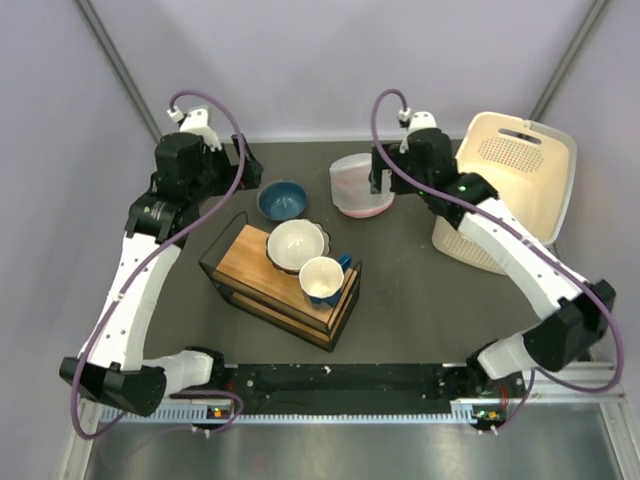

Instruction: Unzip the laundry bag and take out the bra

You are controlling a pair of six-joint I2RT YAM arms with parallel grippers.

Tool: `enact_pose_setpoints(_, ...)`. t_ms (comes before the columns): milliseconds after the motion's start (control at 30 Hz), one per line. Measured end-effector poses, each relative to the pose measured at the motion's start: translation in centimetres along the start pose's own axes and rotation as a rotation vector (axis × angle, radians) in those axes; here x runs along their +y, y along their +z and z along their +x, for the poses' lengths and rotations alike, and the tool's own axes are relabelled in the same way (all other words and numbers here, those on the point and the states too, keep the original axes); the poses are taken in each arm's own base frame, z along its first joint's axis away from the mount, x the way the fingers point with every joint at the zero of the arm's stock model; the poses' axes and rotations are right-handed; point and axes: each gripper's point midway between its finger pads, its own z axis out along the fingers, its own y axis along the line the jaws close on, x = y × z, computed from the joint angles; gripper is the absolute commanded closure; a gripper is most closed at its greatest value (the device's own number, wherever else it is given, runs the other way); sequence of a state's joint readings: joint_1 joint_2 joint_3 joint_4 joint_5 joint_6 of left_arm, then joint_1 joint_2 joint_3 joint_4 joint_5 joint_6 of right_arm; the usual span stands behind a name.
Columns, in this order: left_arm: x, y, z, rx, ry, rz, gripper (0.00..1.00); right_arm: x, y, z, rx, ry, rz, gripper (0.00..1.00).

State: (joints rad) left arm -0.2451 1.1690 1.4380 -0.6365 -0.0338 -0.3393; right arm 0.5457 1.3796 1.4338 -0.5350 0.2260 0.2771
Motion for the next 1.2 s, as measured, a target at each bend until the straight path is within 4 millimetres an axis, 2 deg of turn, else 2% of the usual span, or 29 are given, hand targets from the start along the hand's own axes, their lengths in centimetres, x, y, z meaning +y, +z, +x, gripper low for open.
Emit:
enact_pose_setpoints(167,-3.3,1.6,0.1,0.067,0.043,0.148,0.01,2.1,6.0,1.9,0.095,-0.057,-0.03,0.01)
enact_pose_setpoints(333,-5.0,1.2,0.8,0.111,0.079,0.221,0.01,3.1,12.5,3.9,0.173,-0.114,-0.016,0.01)
enact_pose_setpoints(500,-5.1,0.3,-0.1,0.1,0.111,0.224,0.01,1.9,16.5,5.9,0.225,-0.133,0.032,0.01)
enact_pose_setpoints(600,-5.1,0.1,-0.4,0.09,0.126,0.223,0.01,0.4,18.3,7.0,0.256,-0.131,0.06,0.03)
enact_pose_setpoints(667,-5.0,0.1,-0.3,0.093,0.13,0.218,0.01,-0.7,19.4,7.7,0.273,-0.131,0.082,0.18)
enact_pose_setpoints(700,-5.1,0.1,-0.3,0.093,0.131,0.218,0.01,-1.1,19.9,8.1,0.282,-0.135,0.088,0.3)
enact_pose_setpoints(733,-5.1,0.1,-0.3,0.092,0.131,0.217,0.01,-1.5,20.3,8.5,0.291,-0.139,0.095,0.63)
enact_pose_setpoints(767,-5.1,0.1,-0.3,0.093,0.131,0.217,0.01,-1.8,20.6,8.8,0.299,-0.144,0.099,0.8)
enact_pose_setpoints(800,-5.1,0.1,-0.3,0.093,0.131,0.218,0.01,-2.0,20.8,9.1,0.305,-0.148,0.102,0.94)
enact_pose_setpoints(833,-5.1,0.1,-0.2,0.095,0.131,0.219,0.01,-2.2,21.0,9.5,0.314,-0.139,0.108,1.0)
enact_pose_setpoints(933,-5.3,0.6,0.2,0.114,0.135,0.228,0.01,-2.1,20.8,9.4,0.314,-0.141,0.104,1.0)
enact_pose_setpoints(1033,-5.5,2.1,0.8,0.145,0.149,0.231,0.01,-1.7,20.1,8.5,0.299,-0.136,0.083,1.0)
enact_pose_setpoints(1100,-5.6,3.2,1.2,0.169,0.158,0.236,0.01,-1.1,19.0,7.2,0.279,-0.128,0.057,1.0)
enact_pose_setpoints(1200,-5.9,4.9,2.0,0.206,0.174,0.254,0.01,0.0,16.5,4.1,0.218,-0.111,0.001,1.0)
